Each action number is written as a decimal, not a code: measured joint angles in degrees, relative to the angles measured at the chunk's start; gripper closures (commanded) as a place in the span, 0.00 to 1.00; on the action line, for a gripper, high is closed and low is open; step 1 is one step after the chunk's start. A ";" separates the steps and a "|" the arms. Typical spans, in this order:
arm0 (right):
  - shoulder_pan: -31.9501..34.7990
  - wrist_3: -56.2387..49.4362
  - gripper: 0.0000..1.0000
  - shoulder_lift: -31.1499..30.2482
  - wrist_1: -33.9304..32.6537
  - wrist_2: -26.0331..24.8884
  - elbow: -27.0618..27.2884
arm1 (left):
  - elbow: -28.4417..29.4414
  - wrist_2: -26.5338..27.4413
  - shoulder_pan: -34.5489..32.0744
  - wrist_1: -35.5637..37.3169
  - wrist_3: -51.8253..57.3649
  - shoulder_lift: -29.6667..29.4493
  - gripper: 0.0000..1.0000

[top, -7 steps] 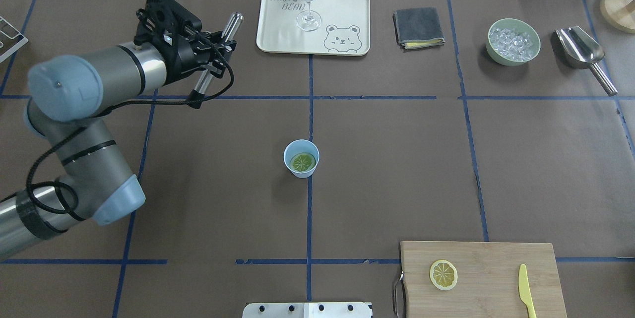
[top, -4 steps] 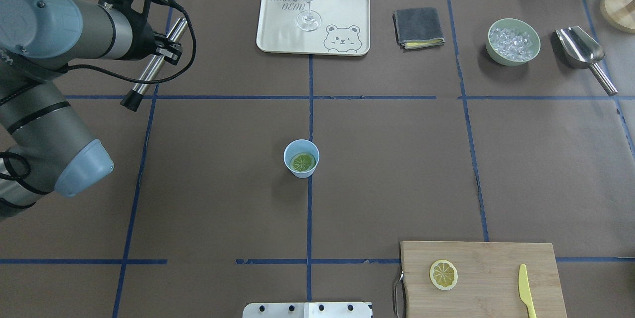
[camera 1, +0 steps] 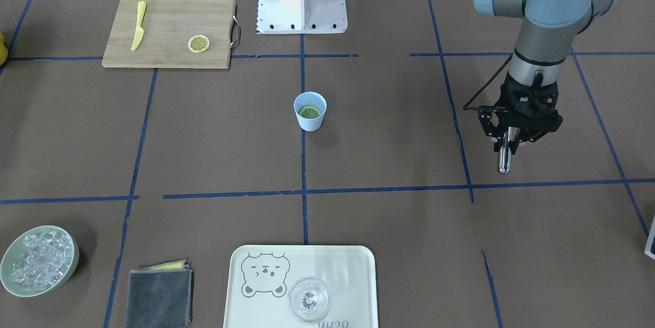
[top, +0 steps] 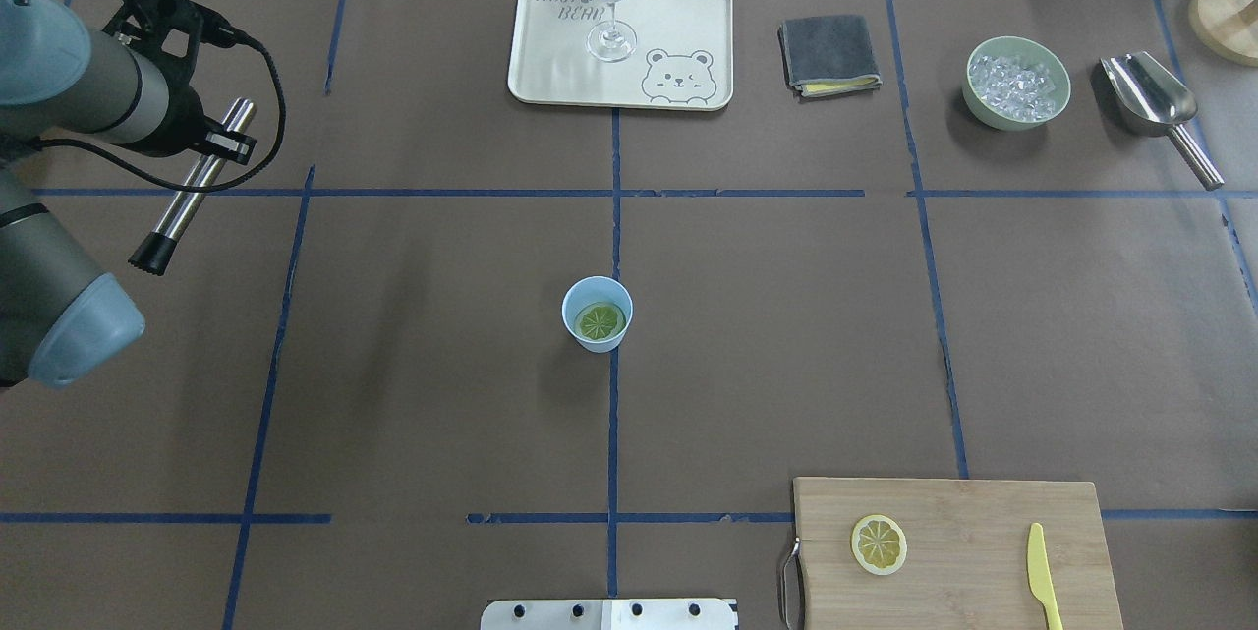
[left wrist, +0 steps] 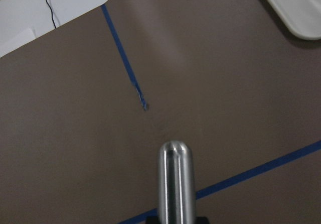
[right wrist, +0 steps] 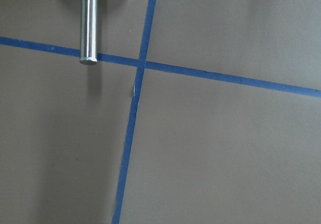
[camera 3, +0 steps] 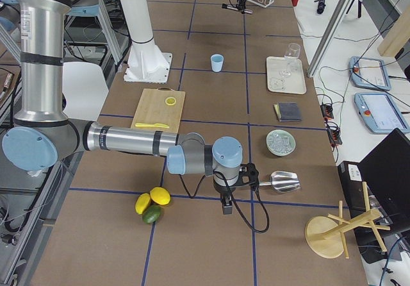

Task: Squeeze lemon into cup
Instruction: 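Lower the rod onto the table and open the left gripper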

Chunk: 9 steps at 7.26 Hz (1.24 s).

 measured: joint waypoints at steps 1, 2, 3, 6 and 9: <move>0.00 0.00 0.00 0.01 0.00 0.00 0.00 | 1.14 -1.33 -0.08 -3.41 -4.07 2.31 1.00; 0.00 0.01 0.00 0.06 0.02 0.00 0.00 | 2.77 -2.44 -0.04 -9.22 -8.37 4.98 1.00; 0.00 0.02 0.00 0.09 0.08 0.00 0.01 | 4.70 -2.94 0.07 -16.03 -14.02 7.31 1.00; 0.00 0.02 0.00 0.12 0.17 0.02 0.24 | 7.94 -2.83 2.62 -23.91 -26.63 9.19 1.00; 0.00 -0.04 0.00 0.34 0.18 0.03 0.28 | 8.91 1.09 8.51 -24.11 -27.20 8.79 1.00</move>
